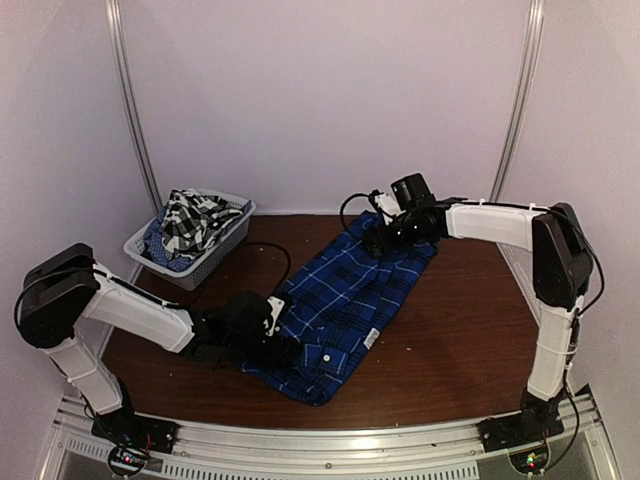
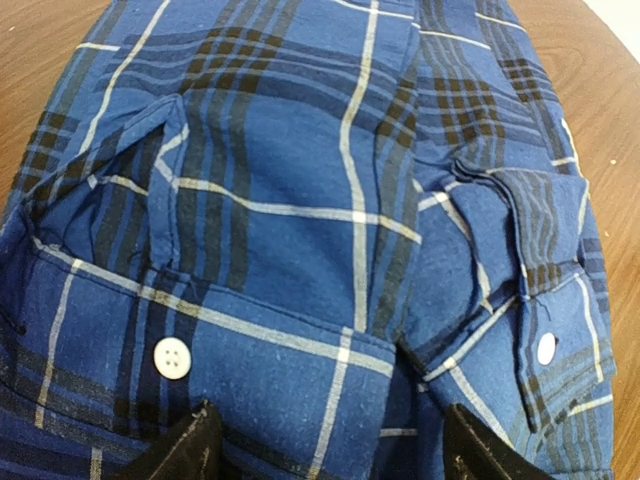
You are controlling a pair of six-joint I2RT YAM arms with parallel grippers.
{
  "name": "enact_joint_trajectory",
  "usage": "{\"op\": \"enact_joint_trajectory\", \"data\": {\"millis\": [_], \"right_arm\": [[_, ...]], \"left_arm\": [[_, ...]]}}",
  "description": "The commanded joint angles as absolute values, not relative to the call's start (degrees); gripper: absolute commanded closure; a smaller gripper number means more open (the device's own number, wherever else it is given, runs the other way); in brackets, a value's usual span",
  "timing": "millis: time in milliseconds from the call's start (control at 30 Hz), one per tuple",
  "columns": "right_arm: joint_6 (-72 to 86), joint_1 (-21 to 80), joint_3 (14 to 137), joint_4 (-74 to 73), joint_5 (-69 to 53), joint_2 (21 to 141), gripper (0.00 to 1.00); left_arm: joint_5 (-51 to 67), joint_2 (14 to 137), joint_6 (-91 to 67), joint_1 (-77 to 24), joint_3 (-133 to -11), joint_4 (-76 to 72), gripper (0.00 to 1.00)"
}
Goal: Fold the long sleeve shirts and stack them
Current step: Rotate the rectangle-folded shirt at the center of the board.
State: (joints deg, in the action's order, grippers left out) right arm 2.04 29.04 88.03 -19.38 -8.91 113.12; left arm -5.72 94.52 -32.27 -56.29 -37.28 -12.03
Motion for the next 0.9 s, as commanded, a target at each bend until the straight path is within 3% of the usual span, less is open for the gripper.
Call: {"op": "enact_joint_trajectory", "data": {"millis": [0,233,533,867], "right_arm": [[6.7,27.8,83.2,-19.4,-5.7,109.4,0.12],[10.3,25.6,74.8,-18.8,-4.4,104.3,0.12],[11.9,25.5,65.3,-17.7,-1.8,96.6,0.14],[13.7,29.0,50.8,-14.2,-4.6,79.8,0.16]], "left_arm": [[-2.4,95.9,-30.8,-58.7,-38.5,-14.5,0.22],[-2.9,99.6,-24.5,-66.6,-44.6,-11.2,0.21],[5.0,108.3,-13.8,-72.0,-60.7,-7.2,0.19],[-5.0,96.3,-4.4,-72.0,-53.6,-9.8,0.14]]}}
